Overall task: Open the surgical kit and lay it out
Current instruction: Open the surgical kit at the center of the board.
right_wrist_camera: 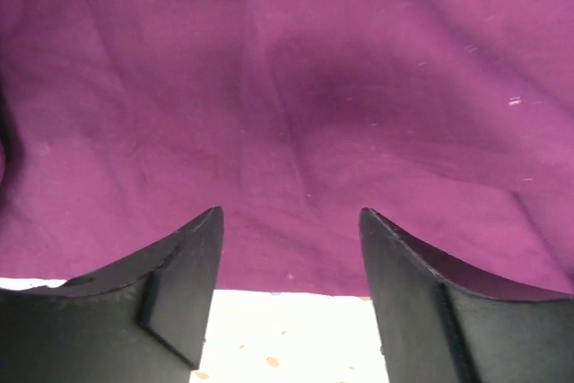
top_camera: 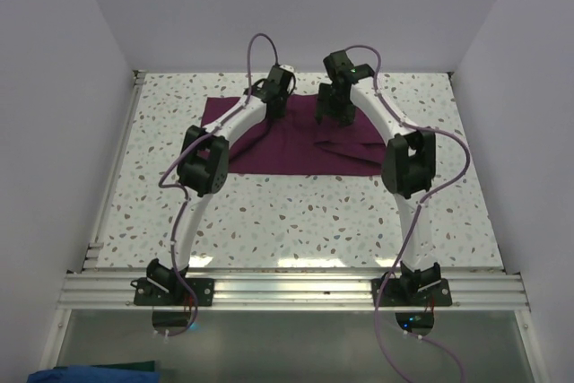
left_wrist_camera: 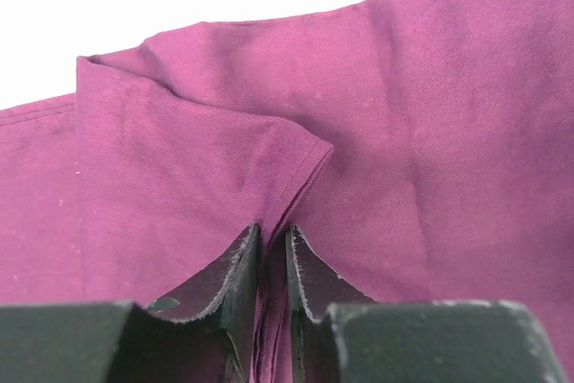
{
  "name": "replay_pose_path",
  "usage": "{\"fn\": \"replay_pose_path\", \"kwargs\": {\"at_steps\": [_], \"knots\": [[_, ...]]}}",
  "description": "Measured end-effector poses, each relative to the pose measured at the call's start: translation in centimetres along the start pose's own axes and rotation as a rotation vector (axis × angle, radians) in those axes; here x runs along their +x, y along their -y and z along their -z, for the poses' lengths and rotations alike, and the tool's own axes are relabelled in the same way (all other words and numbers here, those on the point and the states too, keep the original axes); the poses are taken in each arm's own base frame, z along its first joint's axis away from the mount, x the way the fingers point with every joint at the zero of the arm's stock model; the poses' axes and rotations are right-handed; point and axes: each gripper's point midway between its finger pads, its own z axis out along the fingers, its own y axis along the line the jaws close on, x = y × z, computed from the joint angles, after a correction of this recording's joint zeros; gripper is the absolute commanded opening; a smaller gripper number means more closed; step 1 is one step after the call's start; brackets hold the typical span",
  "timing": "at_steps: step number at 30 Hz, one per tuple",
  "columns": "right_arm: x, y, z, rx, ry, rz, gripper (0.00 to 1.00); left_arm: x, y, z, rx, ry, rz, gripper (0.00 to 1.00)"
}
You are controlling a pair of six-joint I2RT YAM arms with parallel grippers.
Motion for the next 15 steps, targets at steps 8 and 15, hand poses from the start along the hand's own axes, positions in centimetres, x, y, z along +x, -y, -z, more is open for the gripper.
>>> {"fn": "replay_pose_path", "kwargs": {"at_steps": [8, 15], "knots": [[3.2, -0.1, -3.7, 0.046, -0.09, 0.03, 0.39, -0.5, -0.8, 1.7, -0.007, 0.009, 0.006, 0.22], [4.0, 0.7, -5.3, 0.085, -0.113, 0.035, 0.0, -0.7, -1.4, 2.8, -0.01, 0.009, 0.01, 0.22]]}}
